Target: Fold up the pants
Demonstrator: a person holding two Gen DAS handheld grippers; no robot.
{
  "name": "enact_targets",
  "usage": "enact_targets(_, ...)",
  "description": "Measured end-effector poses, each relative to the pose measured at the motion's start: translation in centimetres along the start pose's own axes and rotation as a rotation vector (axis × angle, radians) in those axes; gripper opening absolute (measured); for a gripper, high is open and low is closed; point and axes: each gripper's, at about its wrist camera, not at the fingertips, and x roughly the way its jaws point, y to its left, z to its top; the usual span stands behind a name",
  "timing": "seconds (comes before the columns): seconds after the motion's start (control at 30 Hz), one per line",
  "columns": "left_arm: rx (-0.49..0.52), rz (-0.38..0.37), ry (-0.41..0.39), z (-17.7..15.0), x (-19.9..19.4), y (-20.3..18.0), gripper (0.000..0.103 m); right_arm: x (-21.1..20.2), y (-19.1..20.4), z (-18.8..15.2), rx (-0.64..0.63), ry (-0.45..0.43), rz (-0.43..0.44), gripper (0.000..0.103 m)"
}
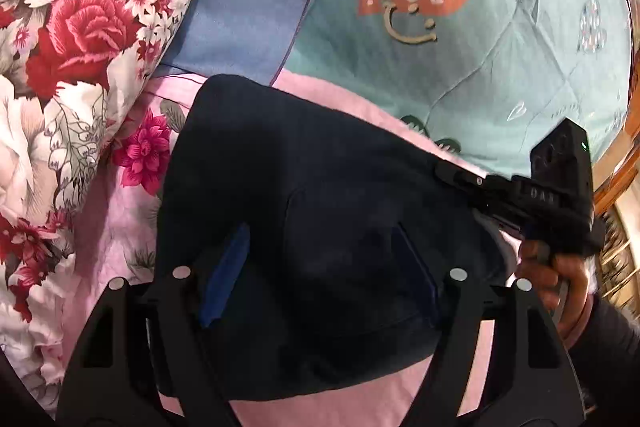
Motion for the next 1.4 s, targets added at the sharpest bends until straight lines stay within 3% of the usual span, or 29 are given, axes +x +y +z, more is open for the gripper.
enact_targets(0.1, 0.102, 0.072, 0.0, -0.5, 0.3, -1.4, 0.075, 0.5, 0.4, 0.1, -0.024, 0.008, -0.021, 0.0)
enact_targets(0.17, 0.073, 0.082, 0.021, 0.0, -0.3, -1.7, 0.075, 0.1, 1.7, 0.4, -0.041, 0.026, -0.058, 0.0)
enact_targets(0.23, 0.034, 0.061, 0.007, 0.6, -2.0, -1.7, 0.075, -2.0, 4.8, 0.3, -0.128, 0.007, -0.096, 0.006)
enact_targets(0.27, 0.034, 0.051, -0.031, 0.6, -3.6, -2.1, 0.075, -3.0, 5.6, 0.0, -0.173, -0.012, -0.117, 0.017)
enact_targets(0.3, 0.046, 0.054, -0.055, 0.3, -4.7, -2.3, 0.078, -4.5, 7.8, -0.9, -0.252, -0.046, -0.143, 0.027)
enact_targets(0.4, 0.088, 0.065, -0.086, -0.9, -6.4, -3.3, 0.082, -6.5, 10.4, -3.7, -0.403, -0.071, -0.215, 0.028)
enact_targets(0.53, 0.093, 0.087, -0.005, -3.2, -4.4, -2.9, 0.082, -4.2, 9.7, -7.5, -0.564, 0.035, -0.393, 0.028)
enact_targets(0.6, 0.081, 0.095, 0.043, -4.4, -2.7, -2.3, 0.082, -3.0, 7.1, -8.3, -0.562, 0.083, -0.442, 0.027)
enact_targets(0.67, 0.114, 0.116, 0.076, -5.4, -1.2, -2.5, 0.082, -2.4, 5.7, -8.7, -0.543, 0.082, -0.435, 0.027)
enact_targets(0.73, 0.152, 0.148, 0.069, -5.6, -0.8, -3.2, 0.083, -2.4, 5.5, -8.7, -0.533, 0.071, -0.434, 0.027)
enact_targets(0.87, 0.105, 0.175, 0.097, -4.8, -1.3, -3.6, 0.083, -3.3, 6.4, -8.2, -0.464, 0.089, -0.414, 0.029)
enact_targets(1.03, 0.14, 0.253, 0.066, -4.3, -5.7, -5.9, 0.09, -8.0, 10.7, -8.8, -0.434, -0.011, -0.389, 0.043)
enact_targets(1.1, 0.148, 0.273, 0.044, -4.4, -7.8, -6.9, 0.092, -10.0, 12.4, -9.7, -0.421, -0.047, -0.398, 0.053)
enact_targets(1.23, 0.136, 0.283, -0.002, -4.8, -12.2, -9.0, 0.099, -13.4, 15.5, -12.5, -0.429, -0.102, -0.424, 0.056)
enact_targets(1.4, 0.165, 0.309, -0.022, -7.0, -16.9, -11.1, 0.101, -16.2, 17.8, -16.1, -0.438, -0.135, -0.479, 0.093)
